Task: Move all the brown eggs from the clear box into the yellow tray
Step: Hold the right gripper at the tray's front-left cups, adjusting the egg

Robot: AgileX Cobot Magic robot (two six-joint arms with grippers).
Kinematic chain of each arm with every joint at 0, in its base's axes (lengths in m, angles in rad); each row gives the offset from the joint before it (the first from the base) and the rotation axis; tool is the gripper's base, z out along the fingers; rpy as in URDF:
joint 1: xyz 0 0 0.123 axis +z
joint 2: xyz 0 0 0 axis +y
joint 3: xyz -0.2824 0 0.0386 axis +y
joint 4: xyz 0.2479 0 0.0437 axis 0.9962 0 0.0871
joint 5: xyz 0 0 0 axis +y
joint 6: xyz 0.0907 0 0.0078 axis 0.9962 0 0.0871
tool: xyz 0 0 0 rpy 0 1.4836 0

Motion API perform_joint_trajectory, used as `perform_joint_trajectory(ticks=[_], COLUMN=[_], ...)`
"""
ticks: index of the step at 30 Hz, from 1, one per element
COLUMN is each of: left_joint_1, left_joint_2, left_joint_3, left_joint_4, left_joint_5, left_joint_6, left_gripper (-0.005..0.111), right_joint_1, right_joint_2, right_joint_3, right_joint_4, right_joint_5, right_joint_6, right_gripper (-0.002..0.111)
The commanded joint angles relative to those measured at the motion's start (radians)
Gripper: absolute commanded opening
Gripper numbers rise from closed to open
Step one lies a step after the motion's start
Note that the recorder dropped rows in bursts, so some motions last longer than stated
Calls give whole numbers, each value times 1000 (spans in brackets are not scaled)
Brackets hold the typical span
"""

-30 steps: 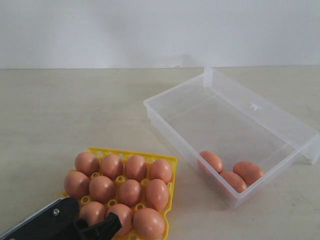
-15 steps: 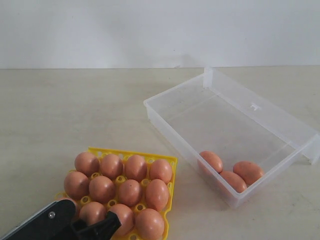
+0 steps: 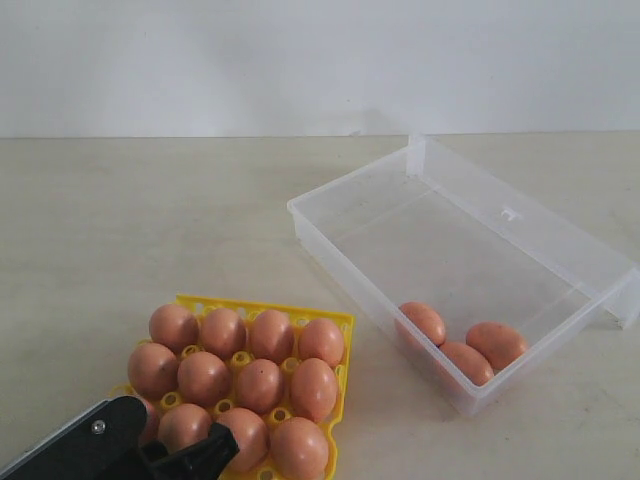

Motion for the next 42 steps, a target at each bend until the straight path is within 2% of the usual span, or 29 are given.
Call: perform_joint_trajectory(ticks=[1, 13, 16, 20, 22, 26, 29, 30, 32, 34, 36, 38, 42], left_joint_1=[1, 1, 1, 1, 1, 1, 1, 1, 1, 1, 1, 1, 1], left_joint_2=[-4, -4, -4, -4, -4, -4, -4, -4, -4, -4, -4, -4, -4], left_joint_3=[-3, -3, -3, -3, -3, -3, -3, -3, -3, -3, -3, -3, -3], left_joint_4=[-3, -3, -3, -3, -3, -3, -3, -3, -3, -3, -3, -3, -3], left_joint_5=[-3, -6, -6, -6, -6, -6, -6, -6, -6, -4, -4, -4, -4], left_joint_6=[-7, -7, -7, -7, -7, -7, -7, -7, -7, -7, -7, -7, -7], left_gripper=[4, 4, 4, 4, 4, 4, 4, 4, 4, 4, 4, 4, 4], right_joint_1=[0, 0, 0, 0, 0, 0, 0, 0, 0, 0, 0, 0, 0], right_joint_2=[-10, -8, -8, -8, -8, -53, -149, -183, -275, -307, -305, -305, -258], right_joint_3=[0, 0, 0, 0, 0, 0, 0, 0, 0, 0, 0, 2, 3], right_joint_4=[3, 1, -1, -1, -1, 5, 42, 62, 218, 582, 816, 816, 816], right_joint_5=[10, 3, 3, 3, 3, 3, 0, 0, 0, 49, 179, 296, 248], right_joint_6=[-6, -14, -14, -29, -41, -84, -226, -277, -404, -671, -928, -975, -971], right_gripper=[0, 1, 14, 41, 50, 53, 53, 52, 47, 21, 4, 0, 0])
